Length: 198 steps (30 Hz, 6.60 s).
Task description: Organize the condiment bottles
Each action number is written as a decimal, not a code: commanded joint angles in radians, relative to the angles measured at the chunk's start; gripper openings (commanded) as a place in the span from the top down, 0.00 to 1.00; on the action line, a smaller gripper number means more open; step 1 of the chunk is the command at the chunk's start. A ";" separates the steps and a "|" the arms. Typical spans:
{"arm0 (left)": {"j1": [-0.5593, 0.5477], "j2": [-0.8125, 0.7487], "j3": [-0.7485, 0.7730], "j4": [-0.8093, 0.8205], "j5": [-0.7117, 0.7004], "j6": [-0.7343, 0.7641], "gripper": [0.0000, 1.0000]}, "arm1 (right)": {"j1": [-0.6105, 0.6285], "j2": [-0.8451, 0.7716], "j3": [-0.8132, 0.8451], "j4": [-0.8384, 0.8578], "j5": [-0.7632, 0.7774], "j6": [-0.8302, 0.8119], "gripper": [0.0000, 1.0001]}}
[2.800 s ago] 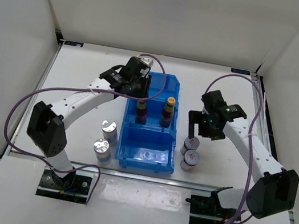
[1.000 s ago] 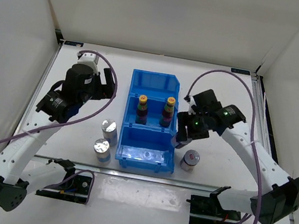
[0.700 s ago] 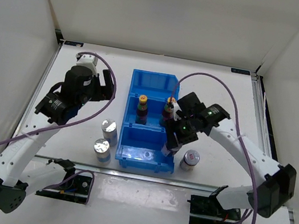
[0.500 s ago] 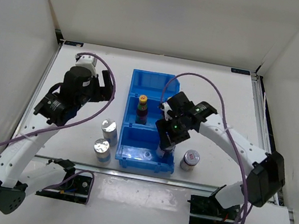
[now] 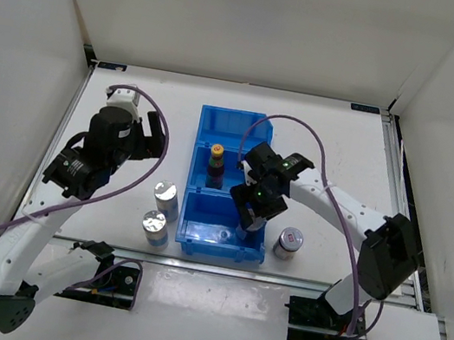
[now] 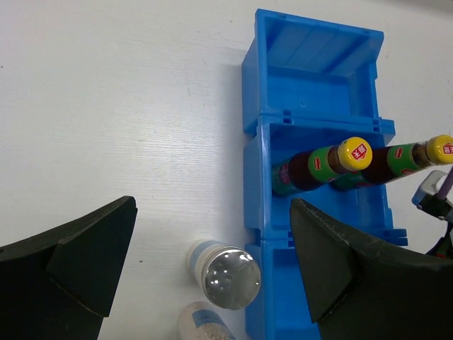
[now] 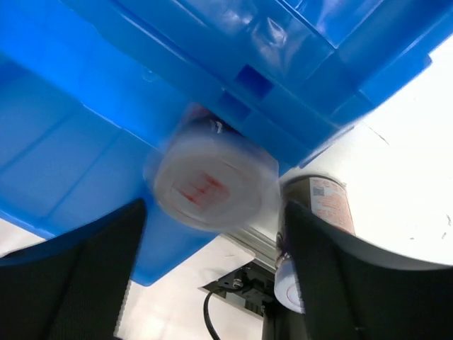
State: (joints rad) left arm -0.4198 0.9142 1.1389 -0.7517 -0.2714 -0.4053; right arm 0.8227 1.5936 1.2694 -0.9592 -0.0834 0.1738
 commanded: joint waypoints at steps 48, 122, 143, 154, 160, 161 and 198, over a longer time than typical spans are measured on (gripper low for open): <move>0.015 -0.014 -0.045 -0.009 -0.098 0.036 0.00 | -0.220 -0.225 -0.112 -0.207 0.122 0.222 0.96; 0.015 -0.101 -0.248 -0.126 0.224 -0.113 0.00 | 0.153 0.083 0.484 -0.093 -0.173 -0.129 0.07; 0.015 -0.116 -0.054 -0.259 -0.032 -0.164 0.00 | 0.224 0.430 0.847 -0.401 -0.139 0.119 0.17; 0.015 -0.215 -0.090 -0.279 0.001 -0.077 0.00 | 0.305 0.174 0.440 -0.065 0.002 0.107 0.05; 0.015 -0.210 -0.035 -0.218 0.318 0.161 0.00 | 0.291 -0.013 0.413 -0.056 0.311 0.127 0.00; 0.015 -0.189 -0.012 -0.218 0.366 0.195 0.00 | 0.282 -0.036 0.413 -0.070 0.350 0.151 0.00; -0.573 0.603 0.067 -0.216 0.058 -0.269 0.05 | 0.164 -0.511 0.251 -0.087 0.602 0.058 0.00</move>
State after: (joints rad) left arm -0.9733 1.5108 1.1831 -0.9653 -0.1318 -0.6231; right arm 0.9882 1.1084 1.5230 -1.0725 0.5129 0.2691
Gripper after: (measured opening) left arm 0.953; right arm 0.998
